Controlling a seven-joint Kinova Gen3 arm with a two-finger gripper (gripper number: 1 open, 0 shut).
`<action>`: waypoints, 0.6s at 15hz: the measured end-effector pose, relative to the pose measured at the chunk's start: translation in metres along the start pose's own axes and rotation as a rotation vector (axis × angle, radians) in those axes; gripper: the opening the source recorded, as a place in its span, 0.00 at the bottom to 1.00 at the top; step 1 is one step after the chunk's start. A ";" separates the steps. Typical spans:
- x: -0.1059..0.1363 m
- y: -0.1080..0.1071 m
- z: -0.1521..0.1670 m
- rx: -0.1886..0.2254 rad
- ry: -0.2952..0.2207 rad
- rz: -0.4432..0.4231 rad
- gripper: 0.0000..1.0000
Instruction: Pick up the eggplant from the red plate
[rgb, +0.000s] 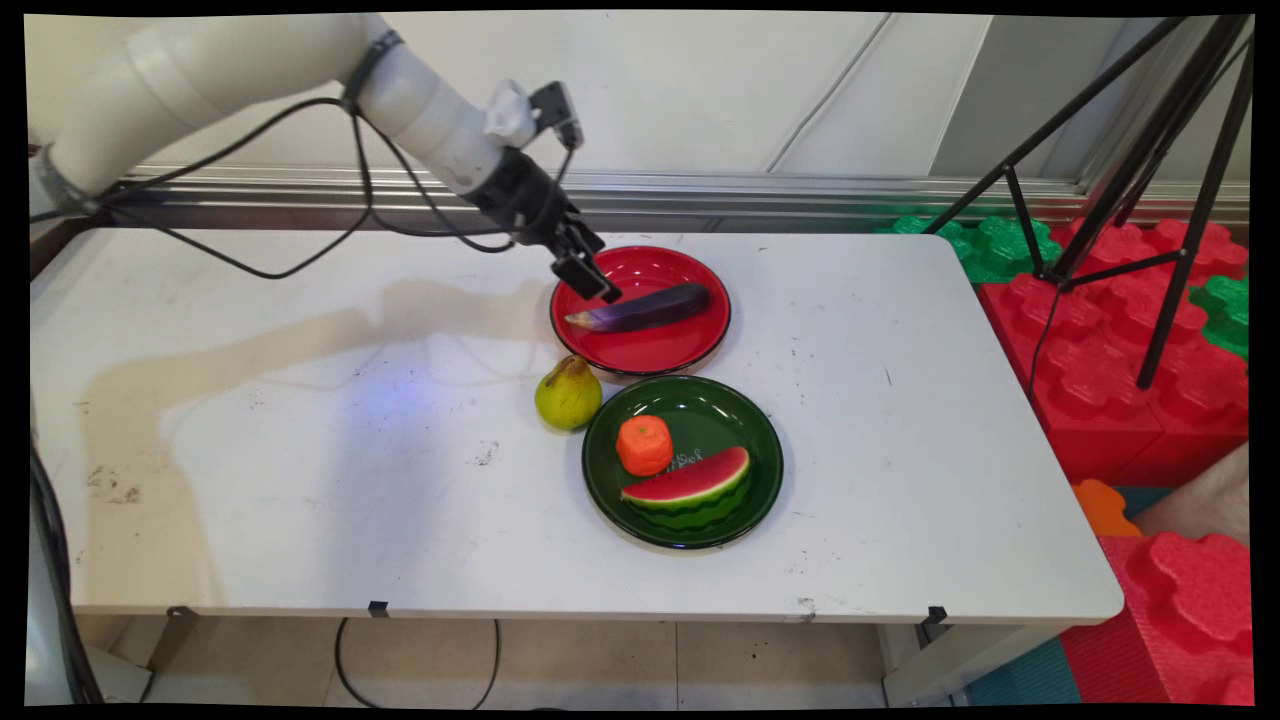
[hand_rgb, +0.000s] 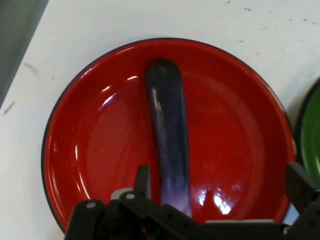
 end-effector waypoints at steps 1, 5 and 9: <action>0.003 -0.002 0.008 0.001 -0.006 -0.003 1.00; 0.013 -0.006 0.042 0.005 -0.035 -0.025 1.00; 0.020 -0.011 0.068 0.013 -0.063 -0.052 1.00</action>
